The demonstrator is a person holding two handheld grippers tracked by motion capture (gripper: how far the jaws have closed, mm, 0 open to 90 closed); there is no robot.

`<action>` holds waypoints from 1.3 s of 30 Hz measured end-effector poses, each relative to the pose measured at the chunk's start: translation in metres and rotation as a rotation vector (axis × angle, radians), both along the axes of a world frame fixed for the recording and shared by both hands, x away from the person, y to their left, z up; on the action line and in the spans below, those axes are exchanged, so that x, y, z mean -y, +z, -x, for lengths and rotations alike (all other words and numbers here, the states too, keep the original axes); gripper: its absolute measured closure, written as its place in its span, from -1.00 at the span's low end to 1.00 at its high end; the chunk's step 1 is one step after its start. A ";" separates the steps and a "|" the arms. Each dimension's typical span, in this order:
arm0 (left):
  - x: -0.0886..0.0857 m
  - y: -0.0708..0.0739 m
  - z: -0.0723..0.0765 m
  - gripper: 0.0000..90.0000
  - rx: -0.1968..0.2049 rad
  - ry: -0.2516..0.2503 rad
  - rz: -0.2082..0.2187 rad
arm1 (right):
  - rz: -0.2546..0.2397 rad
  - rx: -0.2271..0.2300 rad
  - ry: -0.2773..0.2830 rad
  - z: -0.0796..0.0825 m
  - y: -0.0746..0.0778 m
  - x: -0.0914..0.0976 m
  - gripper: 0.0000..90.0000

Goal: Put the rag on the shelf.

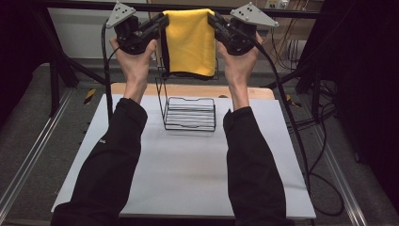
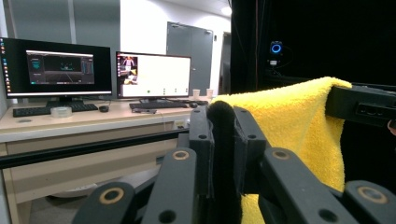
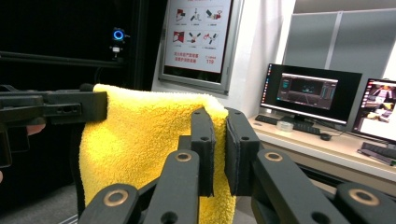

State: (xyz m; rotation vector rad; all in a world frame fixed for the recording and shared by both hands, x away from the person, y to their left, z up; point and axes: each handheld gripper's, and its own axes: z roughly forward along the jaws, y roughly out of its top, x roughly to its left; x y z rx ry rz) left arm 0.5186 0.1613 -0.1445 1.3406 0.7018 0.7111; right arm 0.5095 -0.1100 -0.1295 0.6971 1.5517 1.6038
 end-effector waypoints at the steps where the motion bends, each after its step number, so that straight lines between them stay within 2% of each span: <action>1: 0.000 -0.001 0.000 0.77 -0.002 0.002 0.001 | 0.001 -0.002 0.002 -0.001 -0.001 -0.001 0.86; 9: -0.002 -0.018 0.000 0.77 -0.007 0.012 -0.049 | 0.025 -0.031 0.003 -0.007 -0.020 -0.002 0.86; 17: -0.004 -0.039 -0.004 0.77 -0.042 0.015 -0.083 | 0.045 -0.070 0.009 -0.012 -0.041 -0.002 0.86; 19: -0.004 -0.044 -0.004 0.77 -0.050 0.018 -0.104 | 0.058 -0.087 0.009 -0.012 -0.046 -0.003 0.86; 24: -0.004 -0.055 0.001 0.77 -0.061 -0.002 -0.105 | 0.061 -0.111 0.019 -0.008 -0.059 0.000 0.86; 32: -0.004 -0.061 0.009 0.76 -0.074 -0.034 -0.109 | 0.069 -0.137 0.039 -0.001 -0.064 0.007 0.85; 39: -0.009 -0.064 0.016 0.75 -0.090 -0.041 -0.124 | 0.104 -0.148 0.070 0.005 -0.064 0.006 0.84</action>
